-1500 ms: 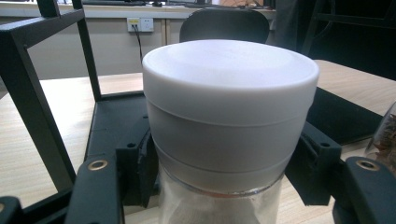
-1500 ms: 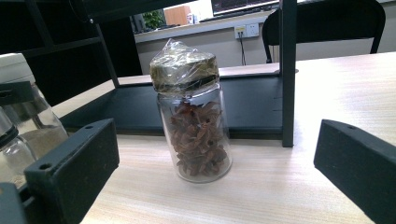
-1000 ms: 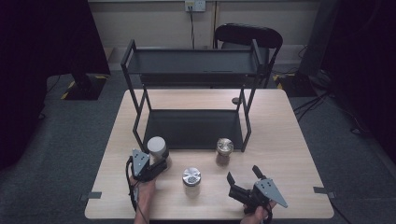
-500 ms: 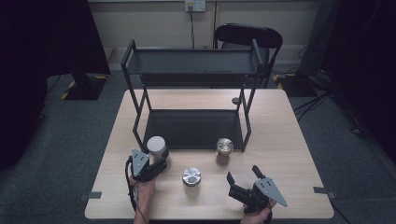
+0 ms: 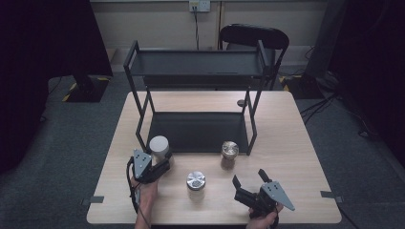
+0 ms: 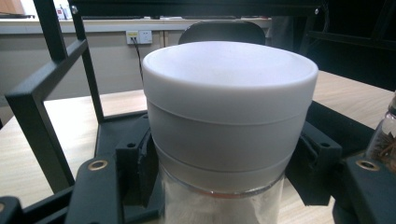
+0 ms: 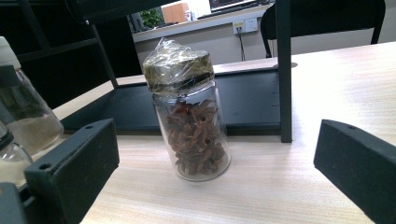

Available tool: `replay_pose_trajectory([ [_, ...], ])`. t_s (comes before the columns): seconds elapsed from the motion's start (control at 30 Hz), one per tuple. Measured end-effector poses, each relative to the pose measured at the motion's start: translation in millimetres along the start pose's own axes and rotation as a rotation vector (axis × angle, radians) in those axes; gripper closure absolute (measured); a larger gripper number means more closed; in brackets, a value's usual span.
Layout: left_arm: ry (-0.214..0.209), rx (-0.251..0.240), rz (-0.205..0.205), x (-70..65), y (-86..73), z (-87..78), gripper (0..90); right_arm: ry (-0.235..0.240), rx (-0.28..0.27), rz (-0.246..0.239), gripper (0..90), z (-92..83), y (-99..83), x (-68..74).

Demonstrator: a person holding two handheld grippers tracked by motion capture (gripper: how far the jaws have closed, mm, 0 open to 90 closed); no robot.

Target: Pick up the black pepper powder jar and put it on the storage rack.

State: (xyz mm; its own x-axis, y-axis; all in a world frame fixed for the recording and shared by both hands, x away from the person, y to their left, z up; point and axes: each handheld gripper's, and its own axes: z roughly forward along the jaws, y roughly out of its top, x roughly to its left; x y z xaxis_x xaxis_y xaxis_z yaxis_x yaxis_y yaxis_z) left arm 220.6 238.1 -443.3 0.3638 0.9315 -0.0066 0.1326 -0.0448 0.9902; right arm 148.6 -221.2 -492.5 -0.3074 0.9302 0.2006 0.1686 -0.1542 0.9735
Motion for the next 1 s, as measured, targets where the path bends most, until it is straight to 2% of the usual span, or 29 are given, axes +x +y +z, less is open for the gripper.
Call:
replay_pose_trajectory([
  [0.4, 0.006, -0.013, -0.001, -0.4, 14.5, 6.7, 35.2, 0.001, -0.008, 0.01, 0.0, -1.0, -1.4, -1.1],
  [1.0, 0.014, 0.017, -0.011, 4.7, 29.1, 31.4, 35.3, 0.001, -0.006, 0.002, 0.0, -0.8, -1.1, -0.3],
])
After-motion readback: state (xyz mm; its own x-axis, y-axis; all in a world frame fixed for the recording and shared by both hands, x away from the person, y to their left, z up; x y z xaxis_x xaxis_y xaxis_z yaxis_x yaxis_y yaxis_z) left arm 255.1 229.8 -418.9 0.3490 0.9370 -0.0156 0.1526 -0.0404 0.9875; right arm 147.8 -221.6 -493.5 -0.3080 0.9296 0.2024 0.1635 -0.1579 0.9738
